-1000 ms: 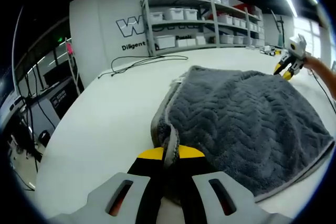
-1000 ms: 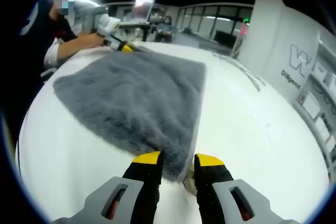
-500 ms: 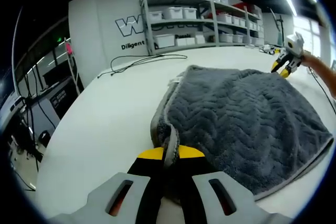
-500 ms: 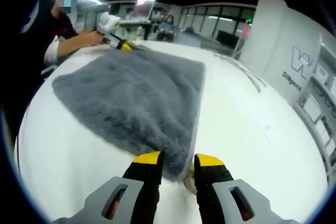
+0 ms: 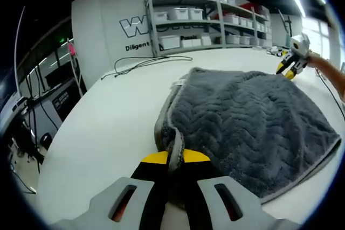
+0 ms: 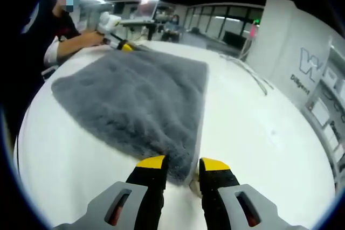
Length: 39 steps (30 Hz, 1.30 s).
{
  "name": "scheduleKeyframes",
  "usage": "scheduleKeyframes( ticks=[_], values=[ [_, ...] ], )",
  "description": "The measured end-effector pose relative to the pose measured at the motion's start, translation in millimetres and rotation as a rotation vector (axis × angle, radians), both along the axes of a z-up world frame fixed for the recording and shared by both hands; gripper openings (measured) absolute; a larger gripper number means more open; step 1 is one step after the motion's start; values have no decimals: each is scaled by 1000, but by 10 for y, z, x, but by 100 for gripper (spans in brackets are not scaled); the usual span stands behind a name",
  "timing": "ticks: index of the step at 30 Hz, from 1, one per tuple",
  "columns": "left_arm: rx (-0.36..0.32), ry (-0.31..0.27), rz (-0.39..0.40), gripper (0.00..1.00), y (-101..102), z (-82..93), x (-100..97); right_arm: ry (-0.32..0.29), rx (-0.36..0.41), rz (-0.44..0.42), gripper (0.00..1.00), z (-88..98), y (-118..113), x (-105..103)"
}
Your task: Open the folded towel by lifting each exposed corner and separating the folded layers until the towel lies flat within the target outline without major curled edges
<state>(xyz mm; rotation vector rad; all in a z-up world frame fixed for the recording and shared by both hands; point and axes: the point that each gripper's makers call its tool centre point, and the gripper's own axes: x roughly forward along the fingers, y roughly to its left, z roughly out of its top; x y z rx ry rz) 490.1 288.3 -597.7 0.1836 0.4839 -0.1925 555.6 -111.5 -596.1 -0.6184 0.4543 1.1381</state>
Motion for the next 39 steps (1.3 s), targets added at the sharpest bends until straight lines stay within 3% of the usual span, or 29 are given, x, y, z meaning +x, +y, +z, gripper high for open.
scheduleKeyframes(
  ticks=[39],
  values=[
    [-9, -5, 21, 6, -47, 4, -135, -1, 6, 5, 21, -1, -32, 126]
  ],
)
